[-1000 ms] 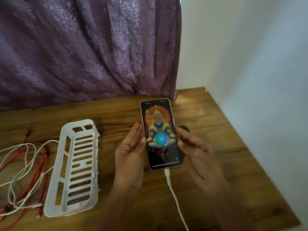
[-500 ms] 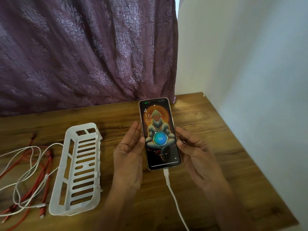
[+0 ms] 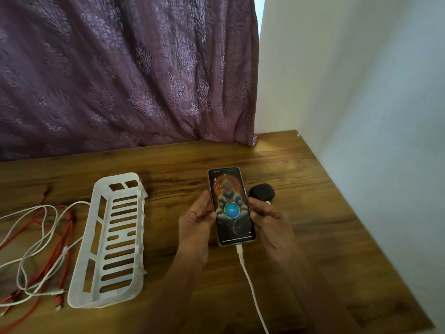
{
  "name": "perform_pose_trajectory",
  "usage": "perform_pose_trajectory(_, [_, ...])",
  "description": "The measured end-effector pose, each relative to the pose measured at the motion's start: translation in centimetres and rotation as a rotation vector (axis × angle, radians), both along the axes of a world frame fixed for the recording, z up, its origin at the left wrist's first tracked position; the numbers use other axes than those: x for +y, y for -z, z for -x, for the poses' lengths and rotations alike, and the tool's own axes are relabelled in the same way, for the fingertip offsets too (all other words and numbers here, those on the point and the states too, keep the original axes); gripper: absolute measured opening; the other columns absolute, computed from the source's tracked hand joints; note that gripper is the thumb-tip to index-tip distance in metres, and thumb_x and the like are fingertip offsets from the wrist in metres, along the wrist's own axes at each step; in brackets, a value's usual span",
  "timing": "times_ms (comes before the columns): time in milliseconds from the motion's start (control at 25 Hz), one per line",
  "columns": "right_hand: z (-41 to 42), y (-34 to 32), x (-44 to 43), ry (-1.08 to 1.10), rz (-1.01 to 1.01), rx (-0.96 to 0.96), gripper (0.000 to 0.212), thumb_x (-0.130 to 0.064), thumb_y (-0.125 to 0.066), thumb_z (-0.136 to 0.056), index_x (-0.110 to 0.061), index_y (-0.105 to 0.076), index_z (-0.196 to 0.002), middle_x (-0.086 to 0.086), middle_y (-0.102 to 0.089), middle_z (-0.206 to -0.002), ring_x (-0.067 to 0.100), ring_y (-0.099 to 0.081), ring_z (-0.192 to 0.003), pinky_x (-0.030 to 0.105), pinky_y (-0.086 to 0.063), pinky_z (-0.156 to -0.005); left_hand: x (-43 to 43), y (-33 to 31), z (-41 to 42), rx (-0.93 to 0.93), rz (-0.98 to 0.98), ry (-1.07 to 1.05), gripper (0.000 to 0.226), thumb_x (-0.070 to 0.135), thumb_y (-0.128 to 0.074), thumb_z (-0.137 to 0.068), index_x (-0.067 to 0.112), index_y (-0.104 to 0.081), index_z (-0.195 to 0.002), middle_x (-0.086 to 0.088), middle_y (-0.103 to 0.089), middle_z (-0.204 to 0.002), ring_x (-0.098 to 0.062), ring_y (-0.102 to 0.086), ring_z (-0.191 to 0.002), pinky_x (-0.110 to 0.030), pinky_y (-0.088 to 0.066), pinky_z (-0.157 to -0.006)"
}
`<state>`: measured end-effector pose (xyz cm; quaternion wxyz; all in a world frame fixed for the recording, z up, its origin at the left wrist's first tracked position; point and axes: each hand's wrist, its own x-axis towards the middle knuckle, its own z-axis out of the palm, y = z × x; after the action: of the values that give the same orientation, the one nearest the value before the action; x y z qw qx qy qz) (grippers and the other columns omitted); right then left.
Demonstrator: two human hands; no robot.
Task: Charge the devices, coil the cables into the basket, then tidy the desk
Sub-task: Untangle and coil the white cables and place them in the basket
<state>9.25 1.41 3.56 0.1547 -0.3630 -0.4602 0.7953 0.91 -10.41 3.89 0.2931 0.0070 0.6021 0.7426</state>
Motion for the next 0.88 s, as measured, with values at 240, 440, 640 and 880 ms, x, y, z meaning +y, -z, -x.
perform_pose_trajectory(240, [1.2,1.6,0.9,-0.048,-0.171,-0.171,0.032,0.01,-0.042,-0.091,-0.011,-0.064,-0.103,-0.008,-0.064,-0.087,0.005,-0.063,-0.079,0.015,-0.053,-0.06,1.4,1.7,0.2,0.039,0.154,0.055,0.055,-0.016,-0.041,-0.088,0.016,-0.046,-0.132,0.011,-0.061,-0.111,0.002,-0.059,-0.088,-0.018,-0.053,-0.071])
perform_pose_trajectory(440, [1.8,2.5,1.5,-0.117,-0.249,-0.291,0.033,0.008,-0.044,-0.091,-0.007,-0.063,-0.113,-0.001,-0.065,-0.099,0.003,-0.061,-0.078,0.013,-0.052,-0.058,1.9,2.7,0.6,0.035,0.257,0.078,0.057,-0.013,-0.044,-0.088,0.016,-0.041,-0.137,-0.001,-0.055,-0.131,-0.002,-0.057,-0.091,-0.021,-0.052,-0.071])
perform_pose_trajectory(640, [2.2,3.0,1.8,-0.162,-0.329,-0.365,0.035,0.008,-0.045,-0.091,-0.004,-0.059,-0.12,0.001,-0.063,-0.104,-0.002,-0.057,-0.073,0.007,-0.048,-0.052,2.2,2.9,0.7,0.028,0.355,0.095,0.057,-0.01,-0.044,-0.089,0.016,-0.037,-0.14,-0.003,-0.051,-0.135,-0.002,-0.055,-0.086,-0.018,-0.05,-0.064])
perform_pose_trajectory(880, [2.3,3.3,1.8,-0.213,-0.421,-0.422,0.035,0.006,-0.046,-0.091,-0.005,-0.057,-0.122,0.004,-0.062,-0.112,0.002,-0.057,-0.08,0.007,-0.047,-0.054,2.5,3.2,0.9,0.093,0.473,0.15,0.06,-0.008,-0.047,-0.089,0.016,-0.033,-0.142,-0.006,-0.052,-0.132,-0.003,-0.054,-0.077,-0.018,-0.051,-0.059])
